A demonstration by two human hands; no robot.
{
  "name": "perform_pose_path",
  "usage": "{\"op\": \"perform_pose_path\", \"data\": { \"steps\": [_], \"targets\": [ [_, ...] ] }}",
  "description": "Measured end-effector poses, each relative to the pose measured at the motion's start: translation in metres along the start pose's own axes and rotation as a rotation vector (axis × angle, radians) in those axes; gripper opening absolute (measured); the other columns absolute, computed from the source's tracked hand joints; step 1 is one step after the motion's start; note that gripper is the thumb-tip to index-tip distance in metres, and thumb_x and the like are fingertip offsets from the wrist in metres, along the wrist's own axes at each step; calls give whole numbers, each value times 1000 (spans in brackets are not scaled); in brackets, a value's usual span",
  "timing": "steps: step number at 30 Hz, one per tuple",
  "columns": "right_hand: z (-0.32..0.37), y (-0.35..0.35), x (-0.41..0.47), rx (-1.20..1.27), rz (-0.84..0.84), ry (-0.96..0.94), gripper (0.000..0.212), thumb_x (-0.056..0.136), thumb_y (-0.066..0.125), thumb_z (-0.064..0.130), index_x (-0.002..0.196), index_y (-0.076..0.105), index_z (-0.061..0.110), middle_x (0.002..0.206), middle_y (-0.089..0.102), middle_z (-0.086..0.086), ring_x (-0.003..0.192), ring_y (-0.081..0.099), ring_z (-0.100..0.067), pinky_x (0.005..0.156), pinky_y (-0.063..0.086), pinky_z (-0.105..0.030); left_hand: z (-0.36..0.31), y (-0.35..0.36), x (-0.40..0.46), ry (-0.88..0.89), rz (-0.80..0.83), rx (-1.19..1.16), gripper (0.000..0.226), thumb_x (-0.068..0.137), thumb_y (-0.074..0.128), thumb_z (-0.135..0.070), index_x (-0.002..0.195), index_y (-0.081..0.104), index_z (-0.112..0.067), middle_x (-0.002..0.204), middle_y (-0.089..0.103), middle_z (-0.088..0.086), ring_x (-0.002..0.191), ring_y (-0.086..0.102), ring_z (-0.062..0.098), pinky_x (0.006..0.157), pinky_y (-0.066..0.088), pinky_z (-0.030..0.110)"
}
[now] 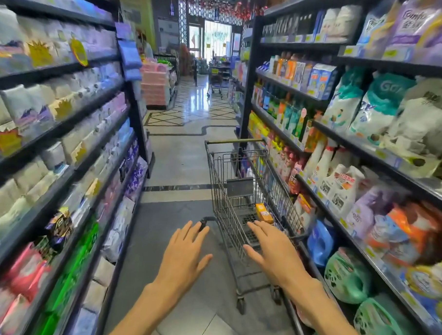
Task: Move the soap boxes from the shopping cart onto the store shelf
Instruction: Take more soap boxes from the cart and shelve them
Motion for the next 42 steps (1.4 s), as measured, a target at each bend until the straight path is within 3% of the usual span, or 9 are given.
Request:
{"op": "perform_pose_path", "data": {
  "steps": [11,15,18,22,27,33,36,39,42],
  "targets": [
    [-88,62,228,41,75,51,65,98,42,58,152,37,23,151,46,5,137,44,-13,109,40,-29,86,69,224,-13,66,-44,65,90,63,-56,143,53,-20,147,55,5,135,52,29,106,49,46],
    [-132,76,278,20,104,145,66,97,41,59,153,32,26,154,41,7,140,40,-13,113,36,-32,89,98,312,47,144,-148,69,99,43,-58,157,29,-24,163,30,2,151,26,27,122,27,44],
    [-168,87,305,15,89,273,66,94,37,62,150,37,27,149,47,9,135,47,-14,107,41,-32,86,131,381,173,172,-168,69,99,43,-59,157,27,-25,162,30,1,150,29,27,120,30,43],
    [-208,99,326,2,79,506,61,98,43,55,152,32,29,148,46,10,131,48,-15,97,44,-34,75,181,471,388,230,-163,66,90,63,-56,144,52,-21,143,57,5,127,59,30,97,55,44],
    [-232,113,334,-13,110,808,66,99,41,57,155,24,29,151,45,3,133,47,-20,99,45,-35,54,232,556,675,338,-244,65,93,39,-61,143,50,-21,142,56,4,127,56,28,100,52,42],
    [-249,135,322,2,61,1141,65,95,41,60,153,33,31,135,60,-2,119,60,-28,93,52,-42,5,283,616,970,460,-329,56,96,38,-53,129,62,-15,122,68,5,105,68,26,80,59,34],
    [-264,155,314,43,52,1240,68,91,39,61,151,37,29,131,62,-4,115,62,-29,87,52,-39,-17,312,635,1031,553,-363,51,94,53,-43,138,55,-18,127,63,3,110,65,26,86,57,36],
    [-290,185,310,76,102,1322,65,93,43,60,150,39,29,129,63,-1,111,64,-27,81,53,-38,-28,347,651,1001,672,-314,47,92,60,-41,132,60,-16,121,66,7,104,67,30,75,58,35],
    [-317,234,311,79,199,1369,56,95,44,55,146,40,32,121,65,1,109,65,-25,83,54,-40,-35,395,664,964,790,-263,49,99,52,-43,143,47,-19,144,51,6,127,54,29,92,52,38]
  ]
}}
Point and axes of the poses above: each hand's wrist, its own x-axis towards the middle knuckle, its own y-axis out of the palm, z = x × y, the point moved 1 cm from there along x, towards the middle knuckle
